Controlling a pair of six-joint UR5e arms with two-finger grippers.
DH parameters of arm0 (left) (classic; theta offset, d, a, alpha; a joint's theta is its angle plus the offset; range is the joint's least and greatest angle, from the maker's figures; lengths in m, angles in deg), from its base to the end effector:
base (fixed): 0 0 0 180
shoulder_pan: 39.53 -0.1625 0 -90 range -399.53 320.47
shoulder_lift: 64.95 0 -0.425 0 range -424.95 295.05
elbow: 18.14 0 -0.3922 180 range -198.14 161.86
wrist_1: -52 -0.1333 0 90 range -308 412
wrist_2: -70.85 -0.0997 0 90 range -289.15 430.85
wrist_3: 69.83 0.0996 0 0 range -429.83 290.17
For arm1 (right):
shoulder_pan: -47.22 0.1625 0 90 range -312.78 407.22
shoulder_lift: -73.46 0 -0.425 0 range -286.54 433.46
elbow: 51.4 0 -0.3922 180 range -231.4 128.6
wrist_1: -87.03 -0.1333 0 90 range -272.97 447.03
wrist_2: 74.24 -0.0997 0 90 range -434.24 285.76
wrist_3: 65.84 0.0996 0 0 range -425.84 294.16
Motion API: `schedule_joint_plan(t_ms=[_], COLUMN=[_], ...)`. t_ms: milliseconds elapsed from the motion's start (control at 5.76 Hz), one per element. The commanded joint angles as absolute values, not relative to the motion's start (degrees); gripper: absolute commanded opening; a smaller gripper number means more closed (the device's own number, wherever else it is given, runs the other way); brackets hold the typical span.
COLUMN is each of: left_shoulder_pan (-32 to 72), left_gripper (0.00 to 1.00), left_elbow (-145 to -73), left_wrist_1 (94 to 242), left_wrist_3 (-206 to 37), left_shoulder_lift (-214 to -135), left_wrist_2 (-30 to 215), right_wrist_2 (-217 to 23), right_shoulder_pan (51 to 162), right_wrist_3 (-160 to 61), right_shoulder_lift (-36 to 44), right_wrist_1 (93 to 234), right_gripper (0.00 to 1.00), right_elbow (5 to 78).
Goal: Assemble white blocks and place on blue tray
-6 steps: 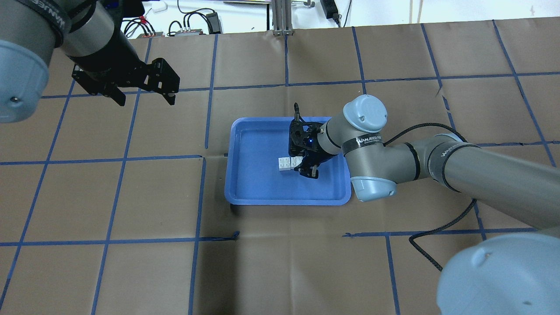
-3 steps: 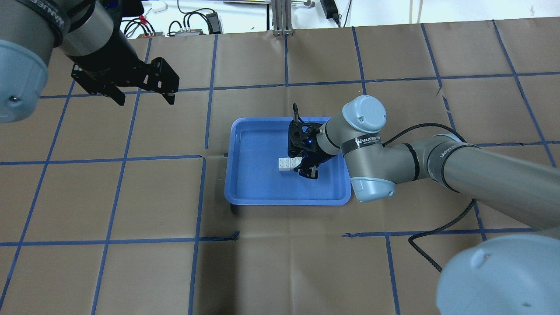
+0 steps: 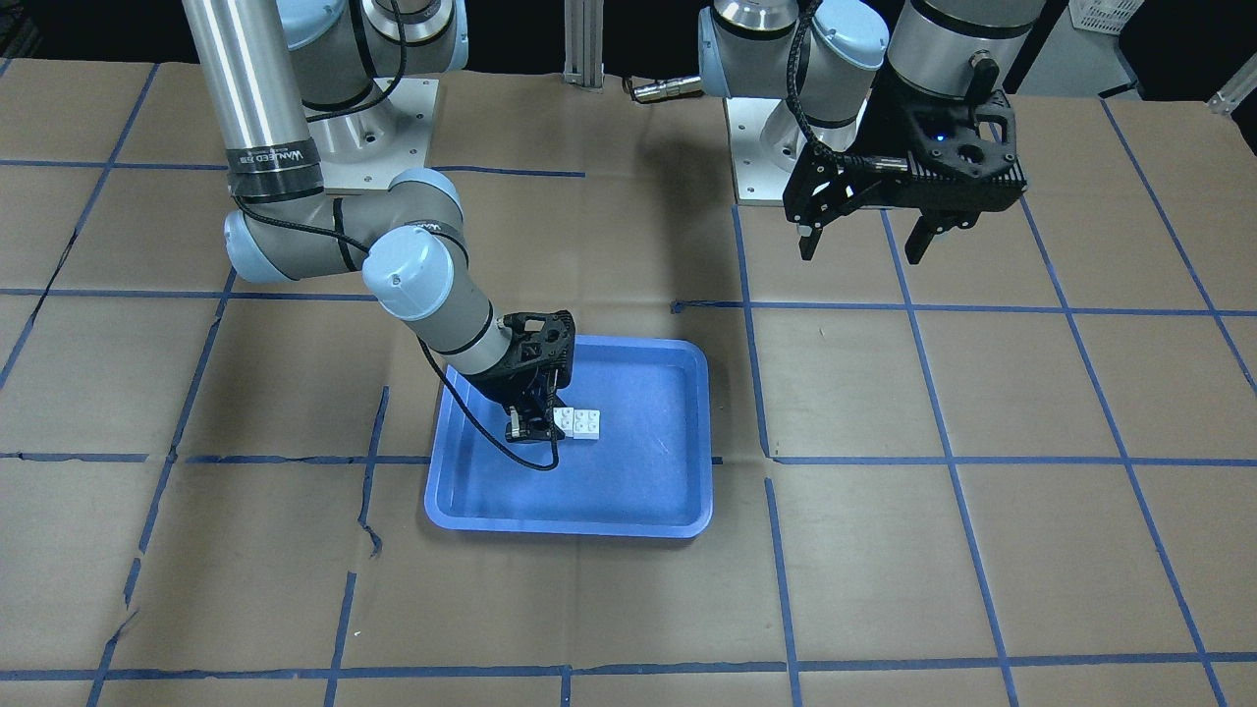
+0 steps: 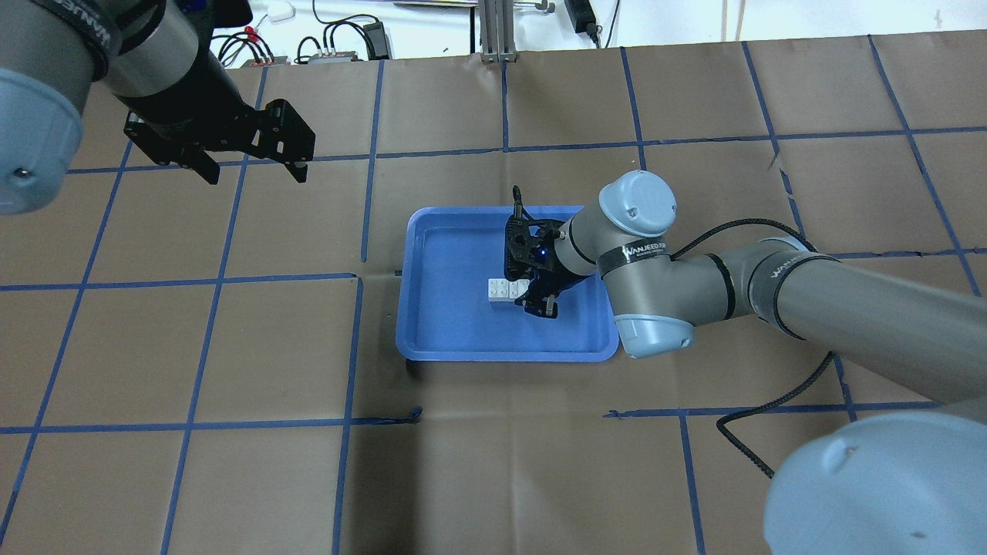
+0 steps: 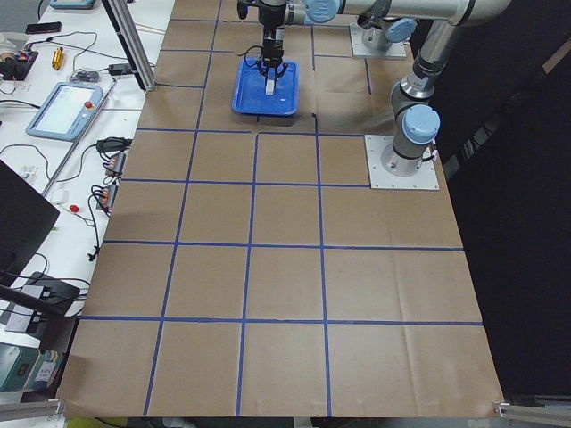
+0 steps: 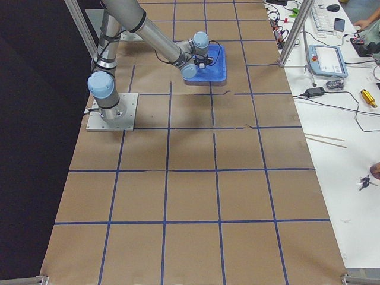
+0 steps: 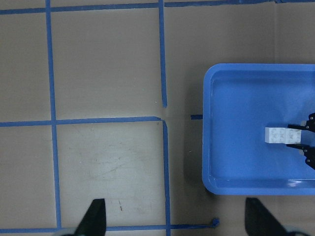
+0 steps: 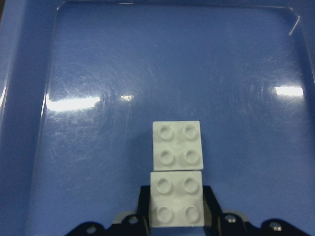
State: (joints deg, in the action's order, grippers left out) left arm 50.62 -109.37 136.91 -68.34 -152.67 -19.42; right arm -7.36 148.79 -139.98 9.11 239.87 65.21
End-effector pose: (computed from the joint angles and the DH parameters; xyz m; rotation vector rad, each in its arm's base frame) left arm -0.1341 -0.4847 0.5060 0.0444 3.1308 -0.1678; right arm 0.2770 -0.4933 0.1637 -1.9744 2.0488 -0.5273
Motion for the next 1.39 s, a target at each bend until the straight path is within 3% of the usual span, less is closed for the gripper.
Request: schedule_joint_plan(t_ms=[0,347,1214], left_shoulder_pan=[50.56,50.56,49.42], left_gripper=[0.99,0.99,0.99], left_elbow=[-109.37,-109.37,-109.55], left_wrist_1=[136.91,136.91,136.91], left_wrist_3=[-68.34,-68.34,-68.34], left_shoulder_lift=[-152.67,-152.67,-152.76], left_wrist_2=[-19.41,-19.41,-19.41], right_wrist_2=[-7.36,-9.53,-5.54], right_shoulder_pan=[148.82,148.82,148.55], right_wrist_3=[-139.58,-139.58,-130.4], right_shoulder_lift=[9.21,9.21,7.63], right_wrist_1=[239.96,240.31,237.95], right_gripper=[0.39,0.98,1.0], right_elbow=[65.14,65.05,60.33])
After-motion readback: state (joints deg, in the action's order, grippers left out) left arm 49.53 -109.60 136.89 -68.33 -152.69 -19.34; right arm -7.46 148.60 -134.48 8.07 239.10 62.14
